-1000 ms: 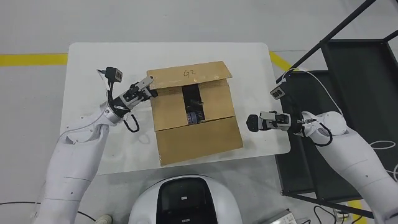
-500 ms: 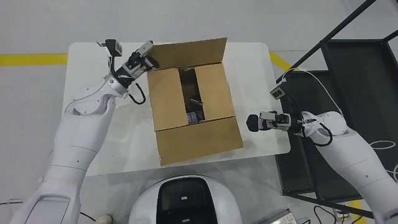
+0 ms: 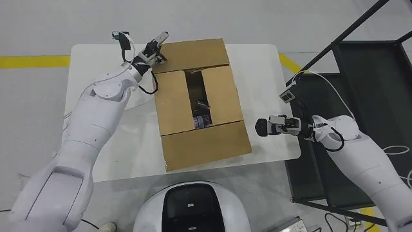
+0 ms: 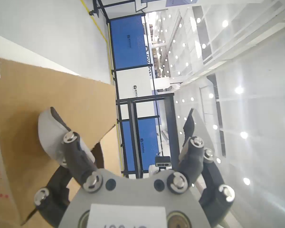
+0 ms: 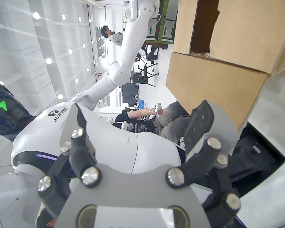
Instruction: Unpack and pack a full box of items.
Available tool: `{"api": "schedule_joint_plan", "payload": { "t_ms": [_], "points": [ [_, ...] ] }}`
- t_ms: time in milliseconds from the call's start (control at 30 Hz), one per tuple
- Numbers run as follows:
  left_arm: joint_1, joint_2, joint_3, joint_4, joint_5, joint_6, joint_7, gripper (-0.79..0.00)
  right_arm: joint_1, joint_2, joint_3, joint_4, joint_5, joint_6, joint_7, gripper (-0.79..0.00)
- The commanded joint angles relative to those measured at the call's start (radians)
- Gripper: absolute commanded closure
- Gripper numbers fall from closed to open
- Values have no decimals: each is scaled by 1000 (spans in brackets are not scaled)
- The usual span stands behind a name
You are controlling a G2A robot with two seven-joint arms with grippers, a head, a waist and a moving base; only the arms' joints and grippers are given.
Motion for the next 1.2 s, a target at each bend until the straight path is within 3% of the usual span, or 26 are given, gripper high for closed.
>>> {"api": "schedule_joint_plan", "payload": {
  "t_ms": [0, 333, 533, 700, 800, 900, 1167],
  "points": [
    [-18, -7, 20, 47, 57, -7, 29, -785, 0, 0, 0, 0, 0, 0, 0, -785],
    [-66, -20, 81, 178, 260, 34, 36, -785, 0, 0, 0, 0, 0, 0, 0, -785],
    [-77, -7, 52, 189, 276, -35, 27, -785, 0, 0, 0, 0, 0, 0, 0, -785],
    [-60, 29, -35, 155, 209, -146, 32, -785, 0, 0, 0, 0, 0, 0, 0, -785],
    [-22, 62, -100, 98, 158, -207, -16, -785, 1, 0, -1, -5, -11, 3, -5, -785],
    [54, 99, -171, -6, 98, -245, -119, -785, 23, -5, -23, -68, -152, 62, -77, -785],
    [369, 208, -404, -458, -6, -172, -467, -785, 162, -47, -151, -144, -404, 323, -213, -785]
  ]
}}
